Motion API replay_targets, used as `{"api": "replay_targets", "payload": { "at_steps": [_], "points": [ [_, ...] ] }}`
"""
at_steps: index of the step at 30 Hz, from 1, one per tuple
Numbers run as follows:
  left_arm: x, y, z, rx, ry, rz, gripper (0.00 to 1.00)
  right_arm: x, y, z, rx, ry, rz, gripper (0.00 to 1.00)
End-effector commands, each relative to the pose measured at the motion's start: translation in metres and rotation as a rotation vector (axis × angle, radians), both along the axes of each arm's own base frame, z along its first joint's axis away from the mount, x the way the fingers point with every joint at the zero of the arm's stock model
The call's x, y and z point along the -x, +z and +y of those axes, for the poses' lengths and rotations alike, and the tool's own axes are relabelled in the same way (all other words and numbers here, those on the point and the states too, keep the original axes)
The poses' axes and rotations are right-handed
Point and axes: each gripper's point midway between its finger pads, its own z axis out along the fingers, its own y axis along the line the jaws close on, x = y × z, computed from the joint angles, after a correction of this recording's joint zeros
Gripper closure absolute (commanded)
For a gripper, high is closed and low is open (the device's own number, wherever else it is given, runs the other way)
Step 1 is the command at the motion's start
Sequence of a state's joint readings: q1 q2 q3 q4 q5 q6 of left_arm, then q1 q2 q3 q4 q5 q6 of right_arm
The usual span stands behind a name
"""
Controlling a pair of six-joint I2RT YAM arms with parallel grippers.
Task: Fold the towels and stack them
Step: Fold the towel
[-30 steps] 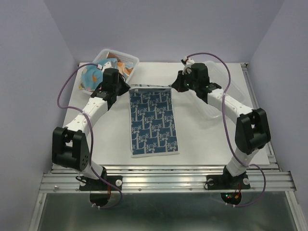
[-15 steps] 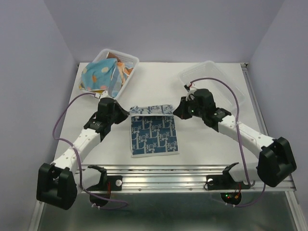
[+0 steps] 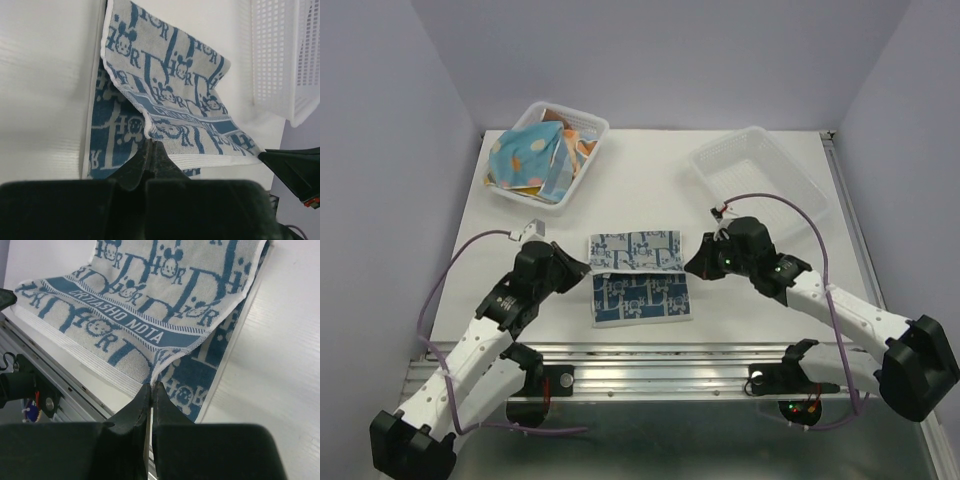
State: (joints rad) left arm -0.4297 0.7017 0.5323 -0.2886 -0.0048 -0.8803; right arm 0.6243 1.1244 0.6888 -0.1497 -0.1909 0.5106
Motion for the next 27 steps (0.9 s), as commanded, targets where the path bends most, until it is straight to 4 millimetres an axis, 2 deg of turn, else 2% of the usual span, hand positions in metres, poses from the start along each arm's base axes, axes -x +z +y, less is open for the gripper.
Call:
{"api": "replay_targets", "payload": {
  "at_steps": [1, 5, 8, 9, 12, 14, 17, 21, 27],
  "points": [
    [0.015, -0.024, 0.006, -0.005, 0.042, 0.075, 1.00, 0.011, -0.004, -0.002, -0.015, -0.012, 0.022, 0.99],
    [0.030, -0.039, -0.003, 0.016, 0.000, 0.132, 1.00, 0.025, -0.012, -0.001, -0.015, 0.008, 0.058, 0.99],
    [0.036, -0.038, -0.002, 0.027, 0.005, 0.142, 1.00, 0.034, -0.013, 0.000, -0.025, 0.021, 0.078, 0.99],
    [0.037, -0.031, -0.001, 0.036, 0.009, 0.124, 1.00, 0.036, -0.013, 0.000, -0.029, 0.024, 0.084, 0.99],
    [0.040, -0.025, 0.010, 0.009, 0.046, 0.121, 1.00, 0.044, -0.012, 0.001, -0.029, 0.044, 0.093, 0.99],
    [0.042, -0.026, 0.014, -0.006, 0.057, 0.127, 1.00, 0.046, -0.010, 0.001, -0.038, 0.047, 0.091, 0.99],
    [0.045, -0.033, 0.009, 0.005, 0.034, 0.148, 1.00, 0.051, -0.014, 0.001, -0.037, 0.056, 0.103, 0.99],
    [0.054, -0.054, 0.002, 0.011, -0.016, 0.209, 1.00, 0.053, -0.027, 0.000, -0.019, 0.053, 0.129, 0.99],
    [0.058, -0.064, -0.004, -0.001, -0.049, 0.260, 1.00, 0.060, -0.053, -0.003, 0.000, 0.043, 0.195, 0.97]
  ]
}}
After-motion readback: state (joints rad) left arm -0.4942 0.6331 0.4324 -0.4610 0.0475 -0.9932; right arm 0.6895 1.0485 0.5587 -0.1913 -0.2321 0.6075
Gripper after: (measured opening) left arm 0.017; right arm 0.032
